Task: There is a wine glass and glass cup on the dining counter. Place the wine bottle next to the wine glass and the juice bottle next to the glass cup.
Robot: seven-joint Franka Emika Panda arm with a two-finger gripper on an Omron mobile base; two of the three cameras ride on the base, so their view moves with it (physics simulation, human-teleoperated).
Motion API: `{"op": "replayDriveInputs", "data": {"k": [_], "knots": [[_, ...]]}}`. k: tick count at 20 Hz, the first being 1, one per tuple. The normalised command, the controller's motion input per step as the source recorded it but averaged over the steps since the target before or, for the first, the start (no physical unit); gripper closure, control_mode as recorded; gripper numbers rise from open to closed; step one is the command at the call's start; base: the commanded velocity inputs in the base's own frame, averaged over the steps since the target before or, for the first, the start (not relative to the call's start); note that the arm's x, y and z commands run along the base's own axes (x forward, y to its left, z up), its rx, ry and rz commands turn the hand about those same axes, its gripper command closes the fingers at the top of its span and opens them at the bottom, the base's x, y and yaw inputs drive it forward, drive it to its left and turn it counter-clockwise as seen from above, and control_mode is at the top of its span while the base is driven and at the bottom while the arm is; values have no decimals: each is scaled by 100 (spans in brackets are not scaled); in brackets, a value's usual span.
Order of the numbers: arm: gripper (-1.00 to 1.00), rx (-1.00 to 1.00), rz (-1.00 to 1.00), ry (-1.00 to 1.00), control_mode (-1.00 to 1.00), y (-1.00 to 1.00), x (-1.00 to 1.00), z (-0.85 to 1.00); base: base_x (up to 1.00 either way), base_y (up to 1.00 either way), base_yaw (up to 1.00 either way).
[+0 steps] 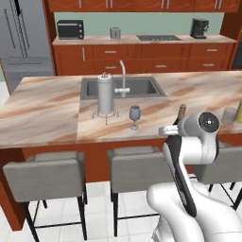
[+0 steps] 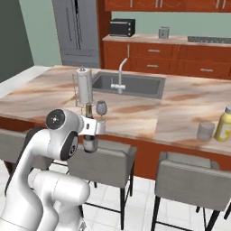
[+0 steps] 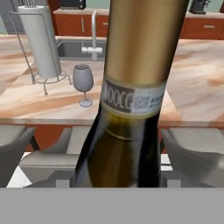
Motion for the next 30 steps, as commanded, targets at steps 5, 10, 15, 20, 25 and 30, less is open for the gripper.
{"op": "replayDriveInputs", "data": {"k": [5,10,15,20,25,30], "knots": [[100,0,0,0,100,0,0,0,3,-60,19],[100,0,0,0,100,0,0,0,15,-58,16],[100,0,0,0,100,0,0,0,51,-43,16],[100,0,0,0,100,0,0,0,46,-39,24],[100,0,0,0,100,0,0,0,15,-27,13],[100,0,0,0,100,0,0,0,0,-1,0]]}}
